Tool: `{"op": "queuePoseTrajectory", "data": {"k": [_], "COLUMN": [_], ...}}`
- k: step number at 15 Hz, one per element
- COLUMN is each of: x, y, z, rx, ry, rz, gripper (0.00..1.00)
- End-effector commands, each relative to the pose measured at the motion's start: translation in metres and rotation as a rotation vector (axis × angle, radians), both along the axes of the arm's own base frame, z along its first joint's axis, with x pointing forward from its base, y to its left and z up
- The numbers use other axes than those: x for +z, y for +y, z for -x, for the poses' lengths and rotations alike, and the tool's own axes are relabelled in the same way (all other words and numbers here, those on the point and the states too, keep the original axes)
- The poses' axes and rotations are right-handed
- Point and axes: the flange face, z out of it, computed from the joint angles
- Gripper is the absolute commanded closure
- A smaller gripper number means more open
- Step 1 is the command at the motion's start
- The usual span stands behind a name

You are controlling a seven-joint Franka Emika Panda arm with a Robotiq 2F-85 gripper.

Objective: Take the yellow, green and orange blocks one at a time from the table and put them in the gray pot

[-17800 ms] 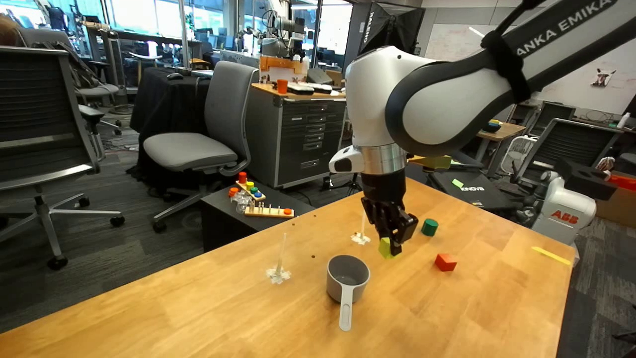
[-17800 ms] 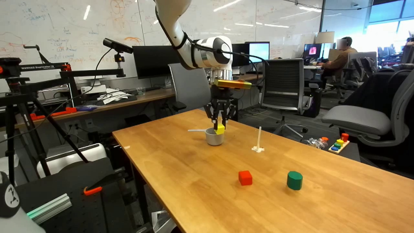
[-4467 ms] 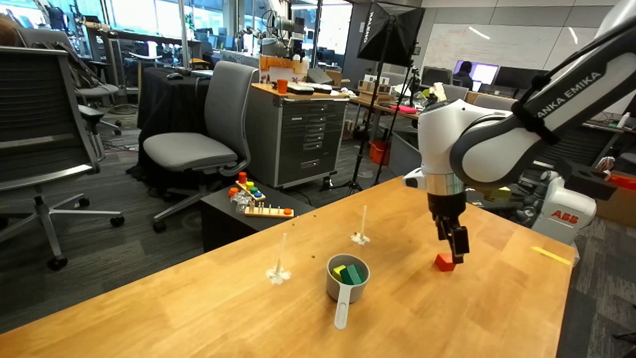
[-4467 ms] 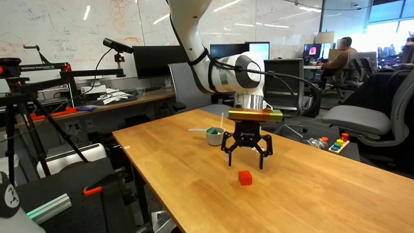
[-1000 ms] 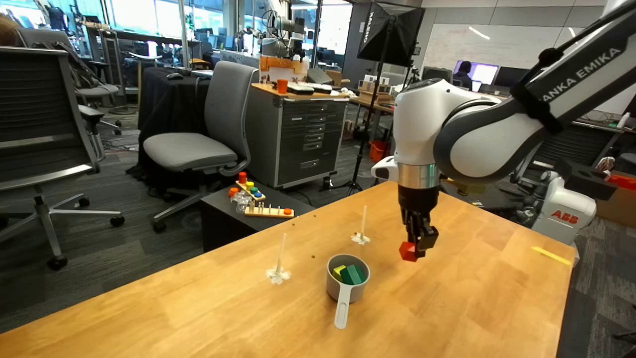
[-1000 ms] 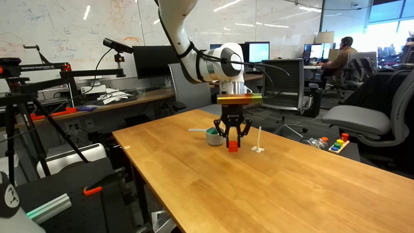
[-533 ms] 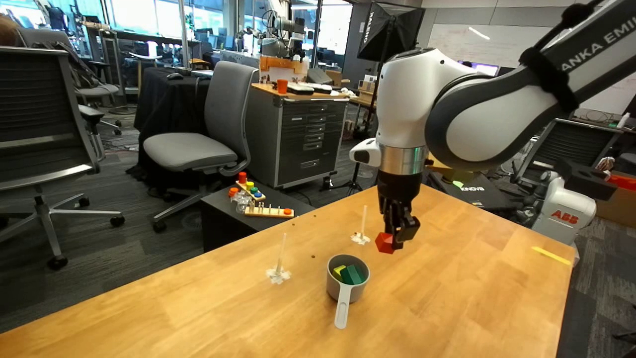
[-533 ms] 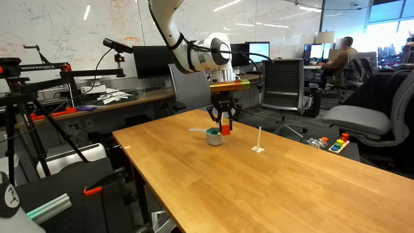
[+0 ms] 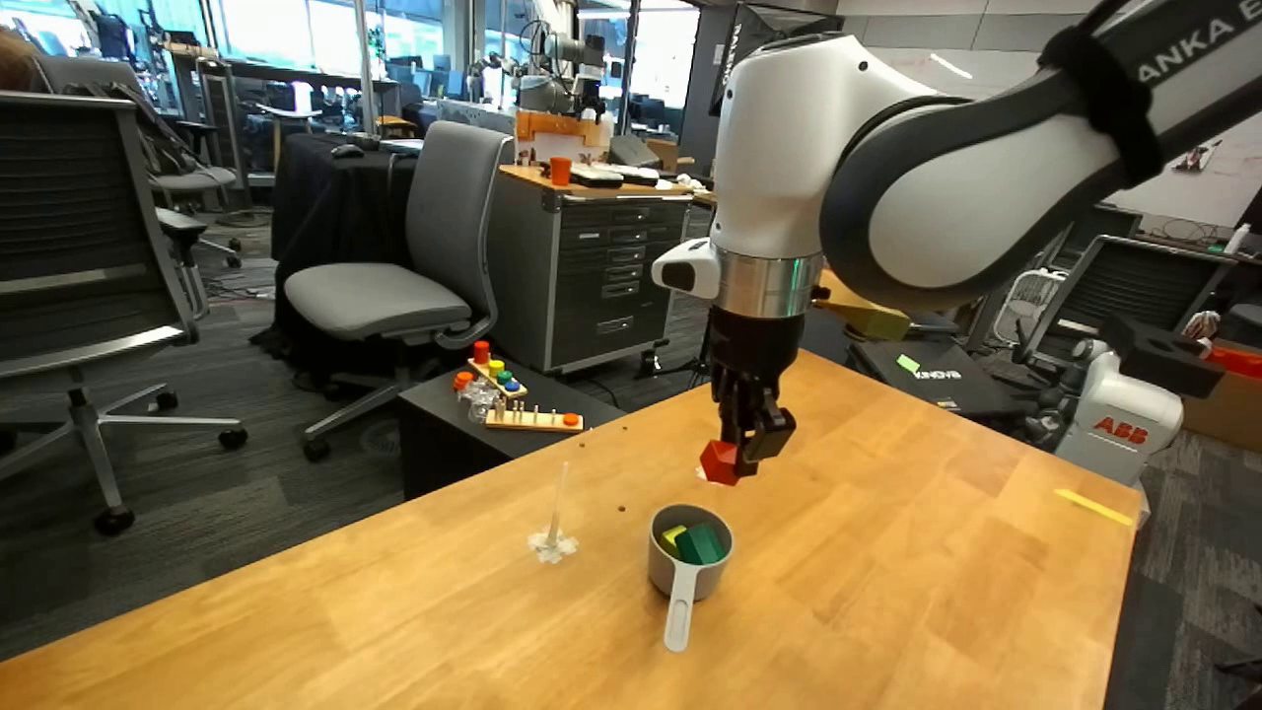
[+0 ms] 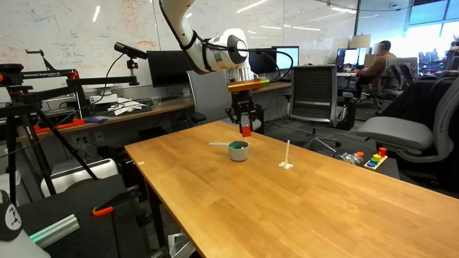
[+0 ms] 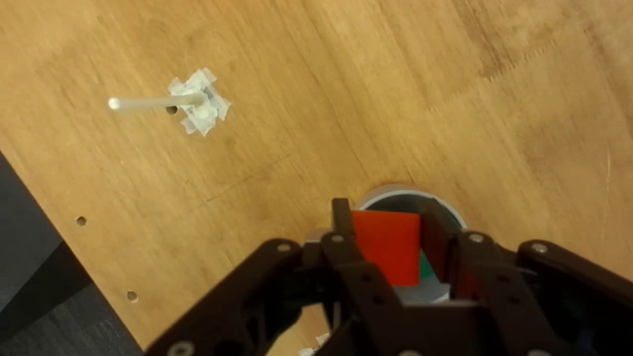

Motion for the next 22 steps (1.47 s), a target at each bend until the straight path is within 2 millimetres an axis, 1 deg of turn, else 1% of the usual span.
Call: {"op": "queuePoseTrajectory", "data": {"k": [1,4,11,15,19,22], "x": [0.004,-0.003,-0.029,-0.041,-0.050,-0.050], "y": [0.011,0.013,0.015,0.017,0.018,0.019], "z": [-0.006,-0.006,-0.006,-0.006,-0.007,-0.010], "rx": [0.010,0.009,0.007,0.007,0.007,0.006], "ry": [-0.014,-0.009,0.020,0.033,0.041,0.038], "rz": [0.000,0.001,0.003,0.004,0.006,0.005], "gripper": [0.87,0.87,0.87,0.87,0.87,0.87]}}
